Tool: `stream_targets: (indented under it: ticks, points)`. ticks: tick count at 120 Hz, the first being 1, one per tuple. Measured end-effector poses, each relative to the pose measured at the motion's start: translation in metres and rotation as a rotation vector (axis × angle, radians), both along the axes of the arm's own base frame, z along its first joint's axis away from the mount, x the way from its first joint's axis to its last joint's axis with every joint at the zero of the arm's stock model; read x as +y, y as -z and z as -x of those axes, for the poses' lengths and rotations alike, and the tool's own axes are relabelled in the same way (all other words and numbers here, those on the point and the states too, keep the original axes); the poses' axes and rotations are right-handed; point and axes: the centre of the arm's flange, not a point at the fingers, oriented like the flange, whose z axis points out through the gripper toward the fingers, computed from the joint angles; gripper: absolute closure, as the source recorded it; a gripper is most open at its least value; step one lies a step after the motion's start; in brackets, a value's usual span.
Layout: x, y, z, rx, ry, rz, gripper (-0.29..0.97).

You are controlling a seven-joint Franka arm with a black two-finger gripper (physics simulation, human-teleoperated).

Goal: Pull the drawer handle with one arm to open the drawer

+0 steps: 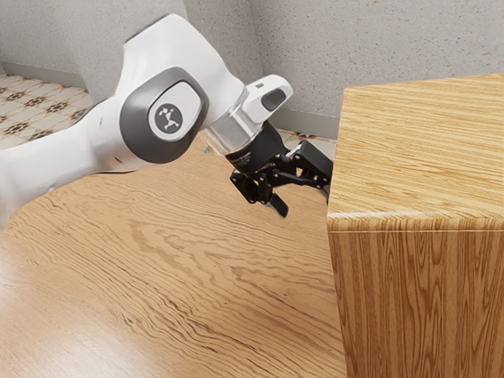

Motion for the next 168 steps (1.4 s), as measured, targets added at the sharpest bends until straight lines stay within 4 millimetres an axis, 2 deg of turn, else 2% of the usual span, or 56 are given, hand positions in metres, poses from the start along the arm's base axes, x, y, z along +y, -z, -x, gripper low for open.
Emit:
stream_targets:
  ticks: [30, 54, 81, 119, 150, 158, 168]
  points:
    - [0.004, 0.001, 0.0, 0.005, -0.005, 0.004, 0.0]
    - [0.016, 0.002, 0.007, 0.013, -0.021, 0.003, 0.0]
    - [0.042, -0.002, 0.021, 0.012, -0.061, 0.001, 0.0]
    - [0.093, 0.002, 0.042, 0.029, -0.146, 0.01, 0.0]
    - [0.165, -0.015, 0.078, 0.013, -0.25, 0.037, 0.0]
    - [0.198, -0.036, 0.092, -0.005, -0.285, 0.0, 0.0]
    - [0.237, -0.064, 0.111, 0.012, -0.313, -0.129, 0.0]
